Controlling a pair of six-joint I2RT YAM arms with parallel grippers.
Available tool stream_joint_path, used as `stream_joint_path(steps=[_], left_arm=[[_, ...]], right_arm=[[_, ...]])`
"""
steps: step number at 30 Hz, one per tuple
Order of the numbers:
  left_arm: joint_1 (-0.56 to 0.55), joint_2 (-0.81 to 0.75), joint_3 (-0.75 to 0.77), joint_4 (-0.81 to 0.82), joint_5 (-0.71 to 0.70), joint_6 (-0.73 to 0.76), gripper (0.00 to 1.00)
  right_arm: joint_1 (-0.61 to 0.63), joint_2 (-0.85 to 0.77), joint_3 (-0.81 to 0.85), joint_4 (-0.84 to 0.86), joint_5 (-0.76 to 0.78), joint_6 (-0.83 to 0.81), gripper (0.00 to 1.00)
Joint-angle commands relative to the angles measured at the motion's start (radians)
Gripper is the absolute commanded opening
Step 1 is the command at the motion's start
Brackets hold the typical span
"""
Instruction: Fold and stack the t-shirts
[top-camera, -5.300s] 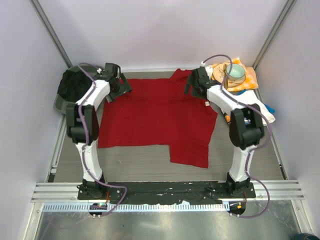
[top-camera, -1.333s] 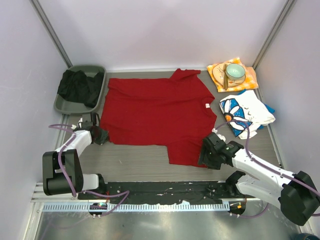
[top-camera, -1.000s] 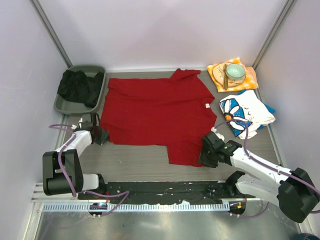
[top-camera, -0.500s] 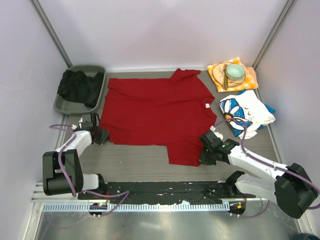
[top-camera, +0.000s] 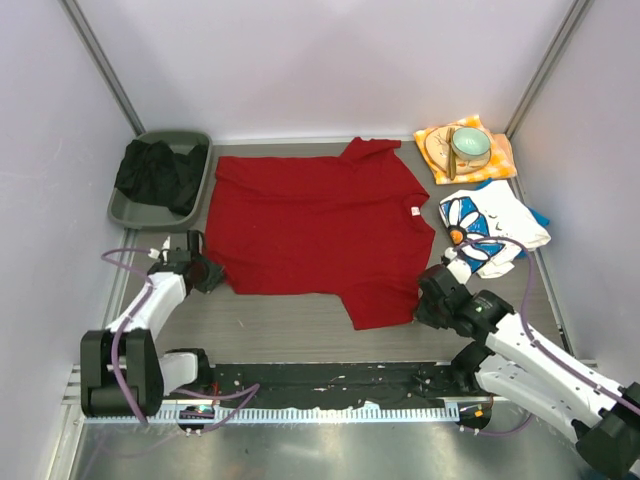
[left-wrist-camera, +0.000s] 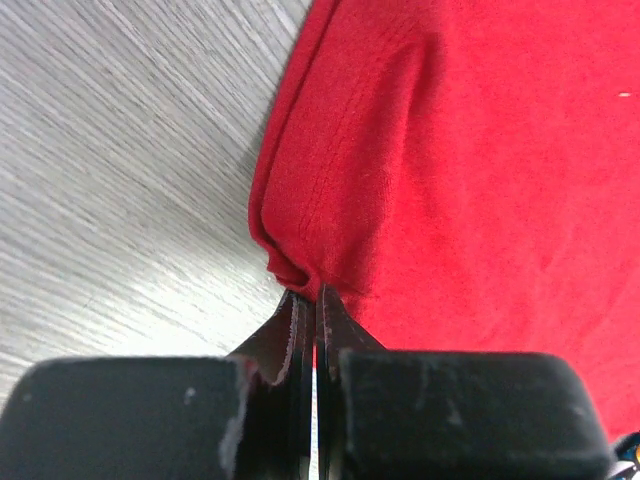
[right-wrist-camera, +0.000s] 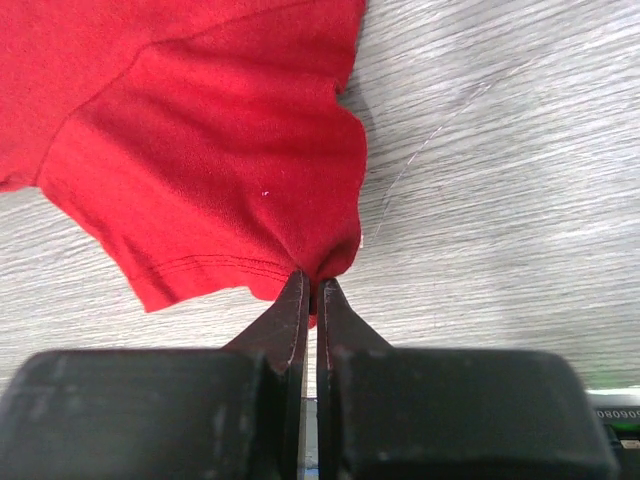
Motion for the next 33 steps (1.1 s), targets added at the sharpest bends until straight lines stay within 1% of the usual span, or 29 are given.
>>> stream_joint_path(steps=[1,2,5,11,18,23,27,33], left_arm=[[-0.005,-0.122,0.001,-0.103,-0.023,-0.005,0.0],[-0.005,-0.18,0.002,-0.121,-0.041,-0.002,0.0],[-0.005,-0.27,0.019,-0.193,-0.055,0.009,0.0],[-0.005,-0.384,0.044,-0.292,-0.04,0.021,0.0],[-0.005,-0.505,0.036,-0.378,-0.054,0.037,0.0],[-0.005,-0.533,0.039,-0.398,-0.052,0.035,0.0],[-0.005,-0.536,0.074,-0.426,-0.066,0.04,0.0],[-0.005,-0.527,0.11,-0.432,-0.066,0.049,0.0]], right_arm=[[0.006,-0.084,0.06,-0.08,0.1,0.063,0.01],[0.006,-0.13,0.065,-0.083,0.117,0.073,0.01],[0.006,-0.182,0.132,-0.108,0.178,0.101,0.01],[0.006,-0.184,0.258,-0.131,0.261,0.078,0.01],[0.006,-0.224,0.327,-0.173,0.307,0.074,0.01],[0.006,-0.277,0.359,-0.239,0.323,0.081,0.01],[0.006,-0.3,0.393,-0.295,0.337,0.074,0.01],[0.006,-0.339,0.396,-0.257,0.344,0.032,0.01]])
